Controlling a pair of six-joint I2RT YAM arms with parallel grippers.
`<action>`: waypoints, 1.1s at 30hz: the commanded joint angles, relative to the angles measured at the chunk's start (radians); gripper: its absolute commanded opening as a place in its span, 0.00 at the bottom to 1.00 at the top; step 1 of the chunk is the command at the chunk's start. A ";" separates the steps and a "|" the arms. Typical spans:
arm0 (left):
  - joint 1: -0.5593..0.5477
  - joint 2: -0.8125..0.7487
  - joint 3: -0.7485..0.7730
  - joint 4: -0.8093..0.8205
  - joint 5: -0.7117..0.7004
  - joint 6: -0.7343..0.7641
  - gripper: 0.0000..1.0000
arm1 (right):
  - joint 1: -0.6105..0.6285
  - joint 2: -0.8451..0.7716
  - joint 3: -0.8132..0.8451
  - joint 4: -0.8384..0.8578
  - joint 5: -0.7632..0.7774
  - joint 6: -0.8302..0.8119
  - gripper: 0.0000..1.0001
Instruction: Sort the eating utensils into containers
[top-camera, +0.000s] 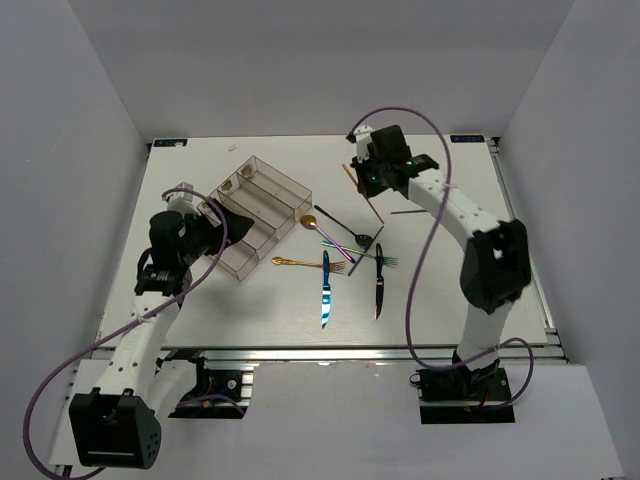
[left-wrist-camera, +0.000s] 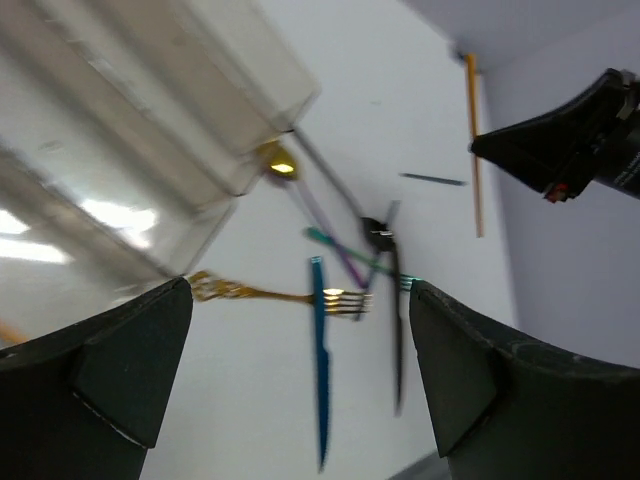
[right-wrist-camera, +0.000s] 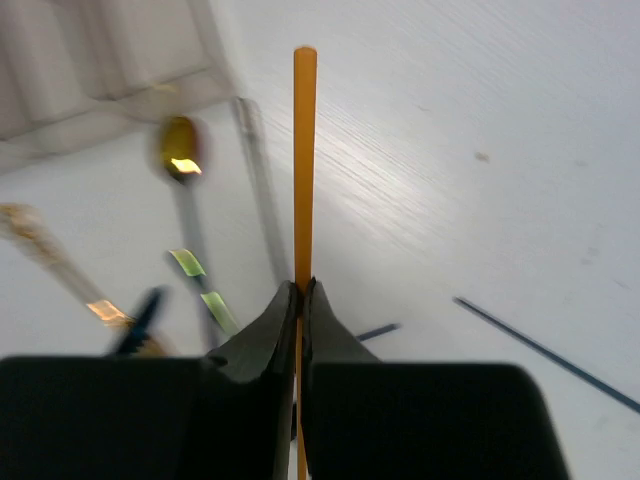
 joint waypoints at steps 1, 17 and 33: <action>-0.009 -0.044 -0.086 0.482 0.275 -0.252 0.98 | 0.047 -0.203 -0.086 0.067 -0.303 0.204 0.00; -0.050 -0.046 -0.145 0.738 0.349 -0.411 0.97 | 0.283 -0.383 -0.424 0.746 -0.729 0.792 0.00; -0.050 -0.017 0.022 0.242 0.167 -0.214 0.00 | 0.315 -0.297 -0.330 0.675 -0.618 0.708 0.76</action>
